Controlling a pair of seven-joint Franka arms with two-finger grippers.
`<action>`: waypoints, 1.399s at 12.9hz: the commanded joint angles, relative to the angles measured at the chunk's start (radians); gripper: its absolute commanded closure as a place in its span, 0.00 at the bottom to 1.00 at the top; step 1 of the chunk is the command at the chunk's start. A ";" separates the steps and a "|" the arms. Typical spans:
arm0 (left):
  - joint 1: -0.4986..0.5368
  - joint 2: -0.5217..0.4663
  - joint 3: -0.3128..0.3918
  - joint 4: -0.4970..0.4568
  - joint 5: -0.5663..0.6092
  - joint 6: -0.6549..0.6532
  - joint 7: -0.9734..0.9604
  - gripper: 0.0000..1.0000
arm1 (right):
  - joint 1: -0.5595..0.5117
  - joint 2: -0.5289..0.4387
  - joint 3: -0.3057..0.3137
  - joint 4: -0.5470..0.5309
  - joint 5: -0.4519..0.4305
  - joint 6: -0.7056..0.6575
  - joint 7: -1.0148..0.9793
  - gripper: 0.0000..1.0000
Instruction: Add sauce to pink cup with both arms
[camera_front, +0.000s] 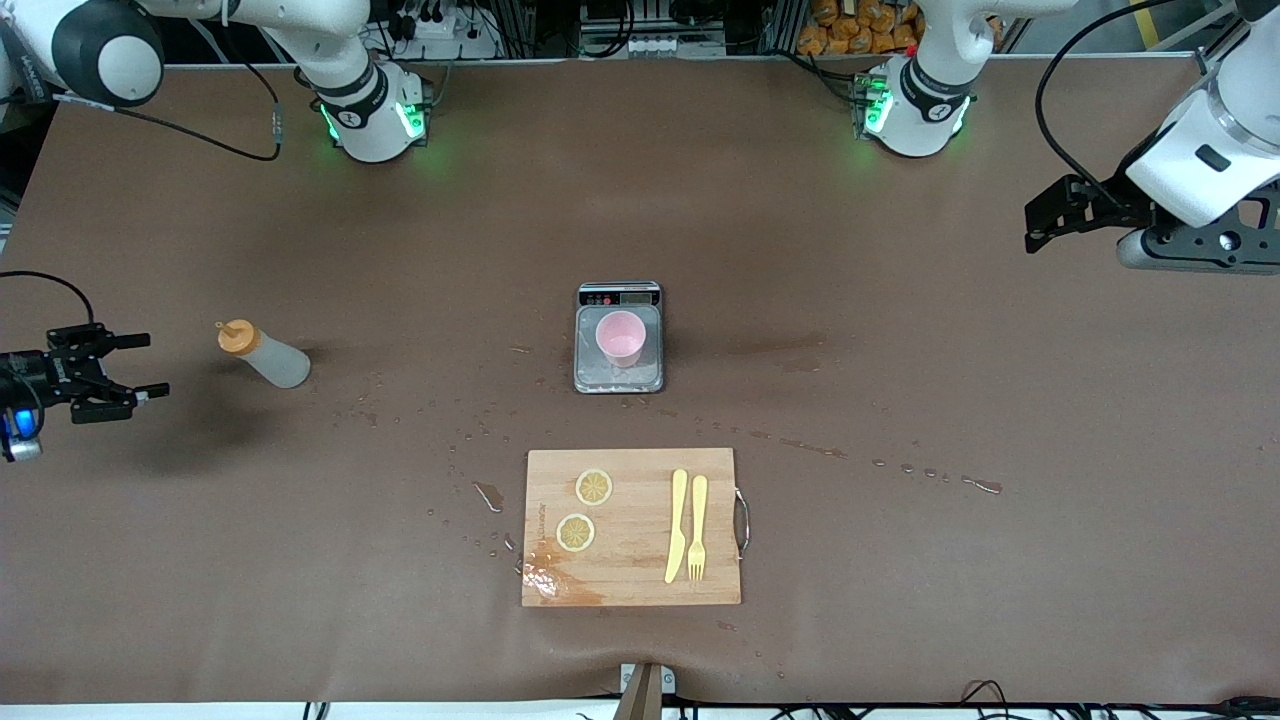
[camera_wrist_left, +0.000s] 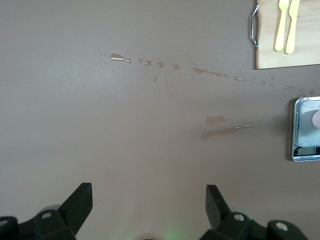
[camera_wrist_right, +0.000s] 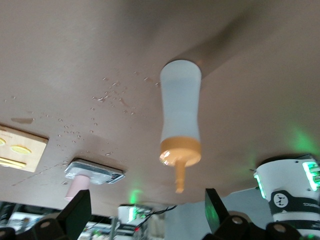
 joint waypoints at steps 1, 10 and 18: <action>0.003 0.010 0.002 0.021 0.007 -0.016 -0.005 0.00 | 0.099 -0.109 -0.001 0.016 -0.080 -0.014 -0.001 0.00; 0.003 0.008 0.003 0.022 0.007 -0.016 -0.007 0.00 | 0.380 -0.350 0.002 0.015 -0.085 -0.034 -0.001 0.00; 0.001 0.007 0.003 0.024 0.007 -0.017 -0.008 0.00 | 0.364 -0.641 0.028 -0.352 -0.295 0.277 -0.313 0.00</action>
